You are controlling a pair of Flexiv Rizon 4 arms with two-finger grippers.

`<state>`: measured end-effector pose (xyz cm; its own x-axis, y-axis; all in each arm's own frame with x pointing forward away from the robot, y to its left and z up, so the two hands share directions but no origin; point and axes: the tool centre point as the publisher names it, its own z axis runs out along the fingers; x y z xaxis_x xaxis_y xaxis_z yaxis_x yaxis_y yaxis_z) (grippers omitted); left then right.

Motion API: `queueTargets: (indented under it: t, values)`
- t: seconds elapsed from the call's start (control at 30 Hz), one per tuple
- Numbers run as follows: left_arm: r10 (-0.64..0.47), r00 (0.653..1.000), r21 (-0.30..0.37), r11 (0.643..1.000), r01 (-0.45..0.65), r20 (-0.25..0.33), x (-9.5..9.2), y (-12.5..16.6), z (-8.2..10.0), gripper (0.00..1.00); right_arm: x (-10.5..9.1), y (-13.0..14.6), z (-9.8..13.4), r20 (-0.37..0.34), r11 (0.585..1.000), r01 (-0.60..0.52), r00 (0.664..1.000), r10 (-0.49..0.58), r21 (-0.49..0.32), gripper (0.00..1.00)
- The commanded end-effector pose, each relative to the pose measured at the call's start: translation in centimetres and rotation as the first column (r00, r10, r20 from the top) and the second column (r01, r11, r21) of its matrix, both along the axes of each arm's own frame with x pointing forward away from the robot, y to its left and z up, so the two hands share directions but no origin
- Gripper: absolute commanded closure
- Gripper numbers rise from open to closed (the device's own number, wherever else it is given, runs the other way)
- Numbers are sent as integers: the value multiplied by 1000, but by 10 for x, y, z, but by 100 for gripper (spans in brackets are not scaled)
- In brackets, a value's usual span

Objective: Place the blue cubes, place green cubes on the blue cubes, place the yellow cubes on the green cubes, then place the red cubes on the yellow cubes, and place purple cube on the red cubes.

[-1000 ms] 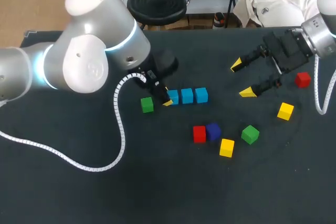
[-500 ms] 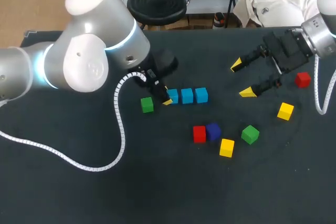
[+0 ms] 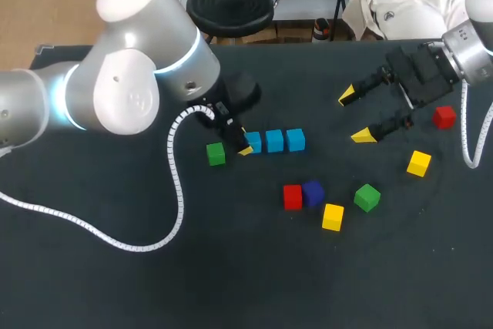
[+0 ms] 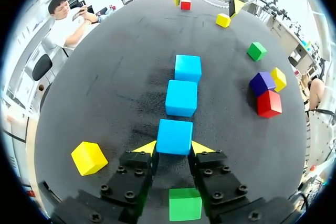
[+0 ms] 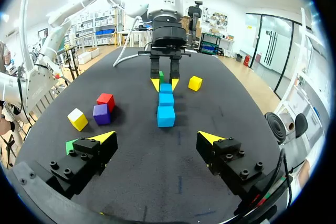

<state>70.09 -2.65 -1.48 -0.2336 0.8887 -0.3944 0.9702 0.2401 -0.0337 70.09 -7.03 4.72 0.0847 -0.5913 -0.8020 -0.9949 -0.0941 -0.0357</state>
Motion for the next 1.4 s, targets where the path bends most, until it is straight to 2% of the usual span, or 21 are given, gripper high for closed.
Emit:
queueTargets:
  t: [0.03, 0.77, 0.83, 0.87, 0.93, 1.03, 1.23, 1.4]
  values:
    - [-2, 1000, 4, 1000, 2, -4, 3, -1, -2, 100, 0, 0, 0, 1, 1000, 0, 1000, 0, 1, 0]
    - [6, 1000, 8, 1000, -6, -8, 6, -2, -4, 100, 0, 0, 0, 1, 1000, 0, 1000, 0, 1, 0]
    - [7, 1000, 8, 1000, -7, -10, 6, -2, -4, 95, 0, 0, 0, 1, 1000, 0, 1000, 0, 1, 0]
    - [7, 1000, 7, 1000, -7, -11, 6, -2, -4, 72, 0, 0, 0, 1, 1000, 0, 1000, 0, 1, 0]
    - [7, 1000, 6, 1000, -7, -13, 5, -2, -3, 53, 0, 0, 0, 1, 1000, 0, 1000, 0, 1, 0]
    - [5, 1000, 4, 1000, -5, -21, 4, -2, -3, 0, 0, 0, 0, 1, 1000, 0, 1000, 0, 1, 0]
    - [-1, 999, -8, 1000, 1, -34, 3, 2, -1, 0, 0, 0, 0, 1, 1000, 0, 1000, 0, 1, 0]
    - [-16, 1000, -45, 999, 15, -25, -2, 7, 9, 0, 0, 0, 0, 1, 1000, 0, 1000, 0, 1, 0]
